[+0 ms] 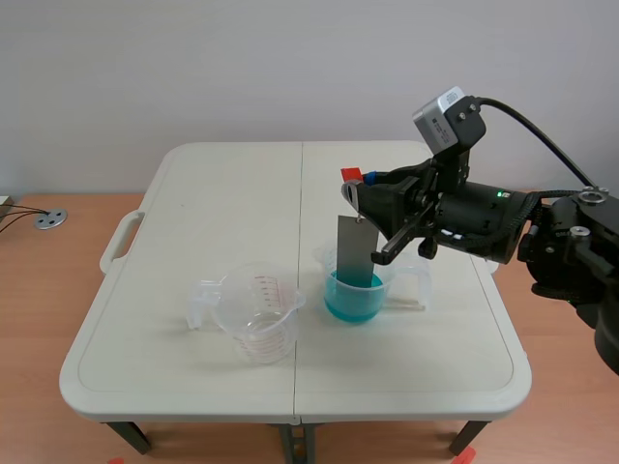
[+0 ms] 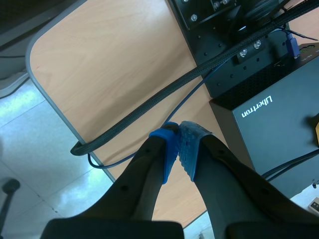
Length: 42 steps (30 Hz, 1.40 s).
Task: Hold the metal plate by the orange handle, dip it into the blue solution, take it out and point at it, then put the plate back in the beaker on the left.
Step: 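Hold the plate still in the solution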
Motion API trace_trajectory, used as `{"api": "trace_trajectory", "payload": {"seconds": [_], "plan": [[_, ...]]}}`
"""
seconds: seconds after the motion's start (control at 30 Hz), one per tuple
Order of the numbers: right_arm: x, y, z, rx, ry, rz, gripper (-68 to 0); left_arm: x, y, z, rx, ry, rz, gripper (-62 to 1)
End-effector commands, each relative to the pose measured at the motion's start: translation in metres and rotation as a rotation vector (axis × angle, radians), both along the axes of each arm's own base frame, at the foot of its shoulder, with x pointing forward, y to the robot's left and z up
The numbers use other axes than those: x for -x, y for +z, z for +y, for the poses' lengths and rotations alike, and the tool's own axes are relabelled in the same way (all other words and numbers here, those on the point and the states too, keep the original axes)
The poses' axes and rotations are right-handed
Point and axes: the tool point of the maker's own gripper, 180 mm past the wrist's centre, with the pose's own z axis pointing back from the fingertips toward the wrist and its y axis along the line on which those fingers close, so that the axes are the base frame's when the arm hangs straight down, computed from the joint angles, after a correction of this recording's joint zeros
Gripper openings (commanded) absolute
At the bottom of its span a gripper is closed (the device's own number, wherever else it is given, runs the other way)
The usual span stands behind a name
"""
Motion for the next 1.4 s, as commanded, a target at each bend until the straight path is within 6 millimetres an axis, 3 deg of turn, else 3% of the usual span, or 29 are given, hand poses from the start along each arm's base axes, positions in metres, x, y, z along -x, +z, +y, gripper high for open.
{"api": "trace_trajectory", "payload": {"seconds": [0.0, 0.4, 0.87, 1.37], "plan": [[-0.004, 0.011, -0.001, -0.012, 0.006, -0.029, -66.2, -0.003, 0.004, -0.006, 0.022, 0.014, -0.016, -59.4], [-0.005, 0.018, -0.003, -0.012, 0.007, -0.046, -66.2, -0.008, 0.003, -0.006, 0.021, 0.012, -0.025, -59.4], [-0.008, 0.070, -0.009, -0.017, 0.008, -0.168, -66.2, -0.009, 0.002, -0.006, 0.021, 0.012, -0.027, -59.4], [0.006, 0.119, 0.009, 0.000, 0.062, -0.210, -66.2, -0.009, 0.002, -0.005, 0.020, 0.011, -0.027, -59.4]]}}
